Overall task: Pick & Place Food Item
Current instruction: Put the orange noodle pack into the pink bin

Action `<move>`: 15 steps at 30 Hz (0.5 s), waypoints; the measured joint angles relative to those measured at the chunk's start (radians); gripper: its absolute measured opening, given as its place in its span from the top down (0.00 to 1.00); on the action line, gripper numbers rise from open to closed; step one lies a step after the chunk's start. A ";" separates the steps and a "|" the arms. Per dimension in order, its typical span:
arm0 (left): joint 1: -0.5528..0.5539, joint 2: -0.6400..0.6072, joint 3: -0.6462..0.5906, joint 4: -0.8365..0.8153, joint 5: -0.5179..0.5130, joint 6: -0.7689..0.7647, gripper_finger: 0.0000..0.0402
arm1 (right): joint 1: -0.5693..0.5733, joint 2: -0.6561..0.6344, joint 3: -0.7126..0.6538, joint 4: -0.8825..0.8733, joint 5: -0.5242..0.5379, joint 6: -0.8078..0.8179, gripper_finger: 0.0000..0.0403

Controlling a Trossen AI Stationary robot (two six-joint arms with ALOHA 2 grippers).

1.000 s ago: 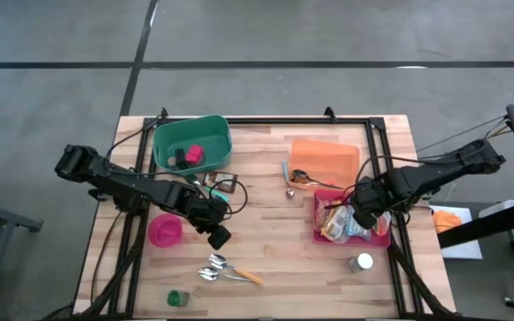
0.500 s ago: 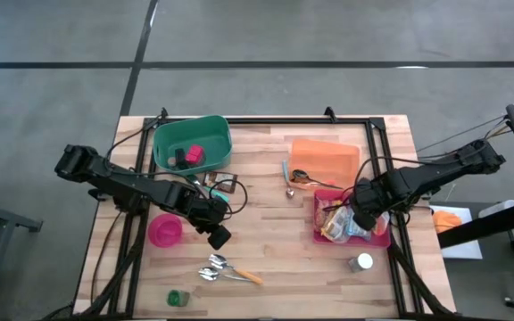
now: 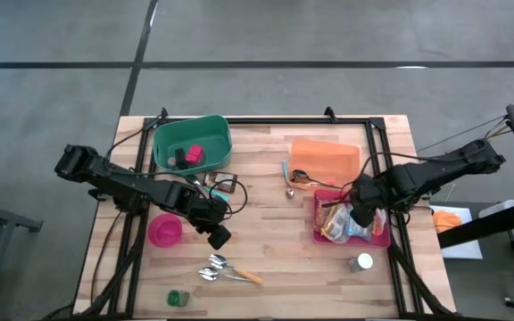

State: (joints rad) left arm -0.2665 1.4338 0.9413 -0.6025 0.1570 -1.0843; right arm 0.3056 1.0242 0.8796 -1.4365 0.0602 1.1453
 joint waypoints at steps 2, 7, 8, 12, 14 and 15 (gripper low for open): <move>0.000 0.000 0.000 0.000 0.000 -0.001 0.45 | 0.005 0.000 0.032 -0.038 0.034 0.004 0.46; 0.000 0.000 0.000 0.000 0.000 -0.011 0.45 | 0.034 0.000 0.061 -0.085 0.051 0.017 0.50; 0.000 0.000 0.000 0.000 0.000 -0.014 0.45 | 0.045 0.000 0.059 -0.084 0.033 0.021 0.53; 0.000 0.000 0.000 0.000 0.000 -0.016 0.45 | 0.110 0.016 0.053 -0.086 -0.048 0.047 0.69; 0.000 0.000 0.000 0.000 0.000 -0.016 0.45 | 0.153 0.028 0.063 -0.093 -0.053 0.071 0.78; 0.000 0.000 0.000 0.000 0.000 -0.016 0.45 | 0.172 0.034 0.070 -0.096 -0.053 0.081 0.83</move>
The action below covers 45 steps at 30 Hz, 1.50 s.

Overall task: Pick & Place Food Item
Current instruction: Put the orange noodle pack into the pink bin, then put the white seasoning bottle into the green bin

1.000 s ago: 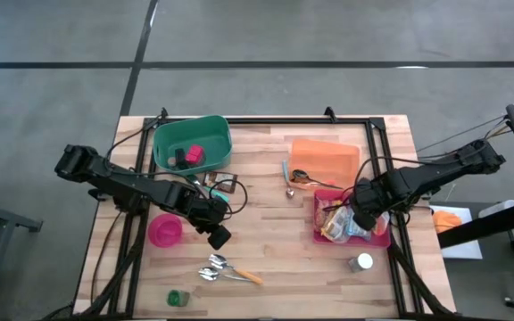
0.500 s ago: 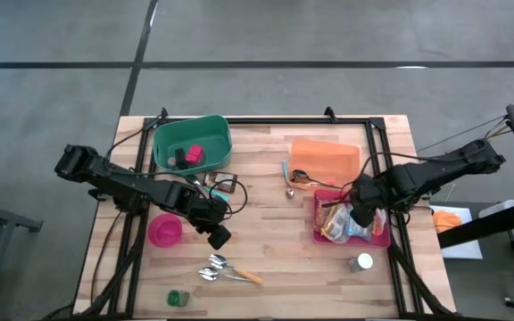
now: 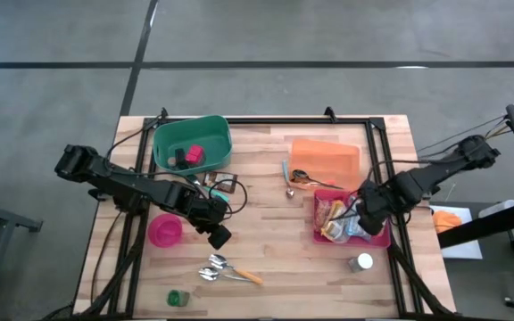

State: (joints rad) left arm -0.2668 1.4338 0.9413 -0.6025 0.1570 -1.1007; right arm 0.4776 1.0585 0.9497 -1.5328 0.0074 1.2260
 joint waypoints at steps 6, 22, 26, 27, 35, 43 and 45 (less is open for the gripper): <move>0.000 0.000 0.000 0.000 0.000 0.000 0.45 | 0.107 0.033 -0.003 -0.009 0.000 0.065 0.96; 0.000 0.000 0.000 0.000 -0.005 0.000 0.45 | 0.194 0.108 -0.148 0.120 -0.021 0.023 0.97; 0.000 0.000 0.000 0.000 -0.005 0.000 0.45 | 0.194 0.101 -0.148 0.129 -0.102 0.003 0.97; 0.000 0.000 0.000 0.000 -0.005 0.000 0.45 | 0.194 0.100 -0.148 0.133 -0.126 -0.003 0.97; 0.000 0.000 0.000 0.000 -0.005 0.004 0.45 | 0.195 0.085 -0.094 0.215 -0.231 -0.007 0.97; 0.000 0.000 0.000 0.000 -0.008 0.014 0.45 | 0.195 0.082 0.118 0.082 -0.031 0.048 0.97; 0.000 0.000 0.000 0.000 -0.008 0.020 0.45 | 0.194 0.082 0.159 0.020 0.072 0.077 0.97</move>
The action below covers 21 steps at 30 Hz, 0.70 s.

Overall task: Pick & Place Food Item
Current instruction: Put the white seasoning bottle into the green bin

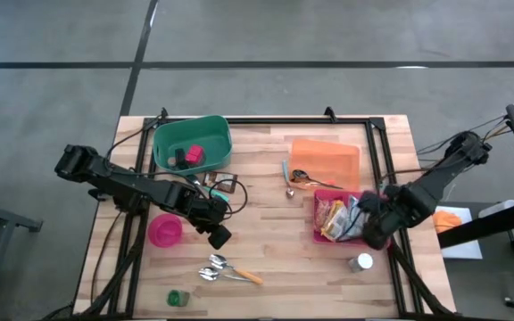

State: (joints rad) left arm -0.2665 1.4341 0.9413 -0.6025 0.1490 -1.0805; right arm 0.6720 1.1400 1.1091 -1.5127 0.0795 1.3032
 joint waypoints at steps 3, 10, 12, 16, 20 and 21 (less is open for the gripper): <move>0.000 0.000 0.000 0.000 0.000 0.001 0.45 | -0.003 0.000 0.013 -0.060 0.060 0.001 0.97; 0.000 0.000 0.000 0.000 -0.005 0.003 0.45 | -0.005 0.001 -0.139 0.033 -0.030 -0.016 0.97; 0.000 0.000 0.000 0.000 -0.008 0.003 0.45 | -0.002 0.001 -0.160 0.103 -0.032 -0.019 0.97; 0.000 0.000 0.000 0.000 -0.009 0.000 0.45 | 0.006 0.001 -0.133 0.207 -0.040 -0.045 0.97; 0.000 0.000 0.000 0.000 -0.012 0.000 0.45 | 0.017 0.000 -0.083 0.223 -0.077 -0.047 0.97; 0.000 0.000 0.000 0.000 -0.012 0.000 0.45 | 0.020 0.000 -0.073 0.222 -0.079 -0.047 0.97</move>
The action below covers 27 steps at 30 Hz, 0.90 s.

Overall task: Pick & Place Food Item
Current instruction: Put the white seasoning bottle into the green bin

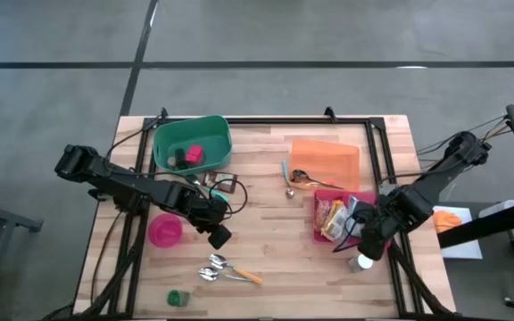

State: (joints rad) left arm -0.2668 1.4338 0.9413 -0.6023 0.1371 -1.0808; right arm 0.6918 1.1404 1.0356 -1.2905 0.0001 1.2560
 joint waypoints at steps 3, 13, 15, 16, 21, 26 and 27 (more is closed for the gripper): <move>0.000 0.000 0.000 0.000 -0.001 0.001 0.45 | 0.006 0.000 0.020 0.000 -0.006 -0.026 0.97; 0.000 0.000 0.000 0.000 -0.015 0.008 0.45 | 0.013 0.002 0.009 0.167 -0.035 -0.220 0.69; 0.000 0.000 0.000 0.000 -0.015 0.008 0.45 | 0.013 0.002 0.001 0.194 -0.048 -0.251 0.60; 0.000 0.000 0.000 0.000 -0.015 0.007 0.45 | 0.013 0.002 -0.004 0.205 -0.055 -0.270 0.56; 0.000 0.000 0.000 0.000 -0.015 0.007 0.45 | 0.013 0.009 -0.012 0.204 -0.064 -0.311 0.38; 0.000 0.000 0.000 0.000 -0.014 0.007 0.45 | 0.024 0.034 -0.013 0.203 -0.080 -0.370 0.29; 0.000 0.000 0.000 0.000 -0.014 0.007 0.45 | 0.028 0.043 -0.013 0.205 -0.088 -0.374 0.28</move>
State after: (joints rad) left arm -0.2665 1.4342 0.9413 -0.6025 0.1226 -1.0737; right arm 0.7196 1.1839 1.0228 -1.0858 -0.0883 0.8816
